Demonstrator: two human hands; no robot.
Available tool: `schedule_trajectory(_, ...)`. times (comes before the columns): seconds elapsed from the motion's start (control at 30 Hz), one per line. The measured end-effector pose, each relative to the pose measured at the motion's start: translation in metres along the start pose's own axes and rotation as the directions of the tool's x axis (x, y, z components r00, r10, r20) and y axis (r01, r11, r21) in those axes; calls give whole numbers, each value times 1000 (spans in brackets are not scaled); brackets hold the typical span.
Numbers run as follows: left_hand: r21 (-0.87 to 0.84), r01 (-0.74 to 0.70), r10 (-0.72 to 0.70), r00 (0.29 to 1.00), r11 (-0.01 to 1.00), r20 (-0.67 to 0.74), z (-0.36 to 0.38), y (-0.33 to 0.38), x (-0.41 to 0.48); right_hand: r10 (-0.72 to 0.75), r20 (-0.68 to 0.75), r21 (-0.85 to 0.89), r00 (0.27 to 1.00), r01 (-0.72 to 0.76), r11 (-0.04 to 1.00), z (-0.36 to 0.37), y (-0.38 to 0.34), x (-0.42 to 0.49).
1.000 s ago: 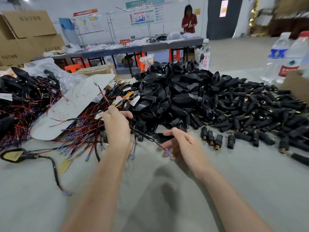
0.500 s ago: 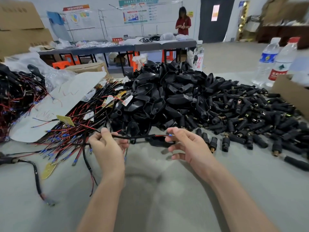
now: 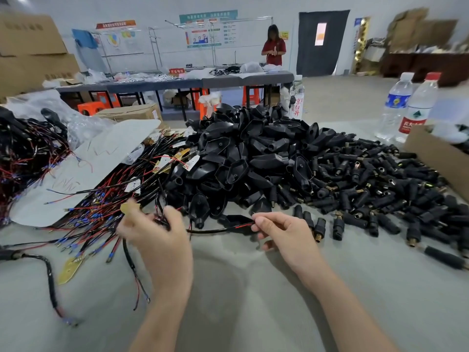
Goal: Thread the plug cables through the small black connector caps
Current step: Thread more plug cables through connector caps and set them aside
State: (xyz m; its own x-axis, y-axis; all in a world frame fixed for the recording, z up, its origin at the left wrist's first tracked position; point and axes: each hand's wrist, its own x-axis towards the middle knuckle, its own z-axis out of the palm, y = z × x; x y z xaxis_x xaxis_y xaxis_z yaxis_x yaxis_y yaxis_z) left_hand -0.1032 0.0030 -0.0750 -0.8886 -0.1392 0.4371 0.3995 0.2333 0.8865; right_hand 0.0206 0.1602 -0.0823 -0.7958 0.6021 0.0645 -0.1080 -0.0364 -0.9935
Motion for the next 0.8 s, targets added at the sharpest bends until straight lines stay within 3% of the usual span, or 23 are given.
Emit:
schedule_trajectory(0.03,72,-186,181,981,980,73,2,5,-6,1,4,10,1000,-1,1000,1,0,0)
schedule_trajectory(0.1,125,-472,395,833,873,386,10,12,-22,4,5,53,1000,-5,999,1,-2,0)
schedule_trajectory(0.17,109,-572,392,676,813,624,15,12,-36,12,-6,91,1000,-11,996,0,-3,2)
schedule_trajectory(0.2,95,-566,374,652,819,659,16,12,-39,12,-15,110,1000,-11,994,-2,-4,3)
schedule_trajectory(0.37,147,-561,398,725,814,561,12,13,-36,-15,-52,223,999,26,974,-5,-6,6)
schedule_trajectory(0.47,203,-549,353,736,811,578,12,12,-34,-11,-90,294,996,37,955,-9,-5,9)
schedule_trajectory(0.67,212,-538,328,732,816,597,11,9,-33,-8,-121,281,993,42,959,-8,-3,11)
schedule_trajectory(0.73,212,-523,332,754,826,567,11,9,-32,13,-178,291,984,40,956,-8,-4,10)
schedule_trajectory(0.8,188,-470,316,790,862,525,11,8,-29,-13,-258,181,966,62,981,-6,-4,7)
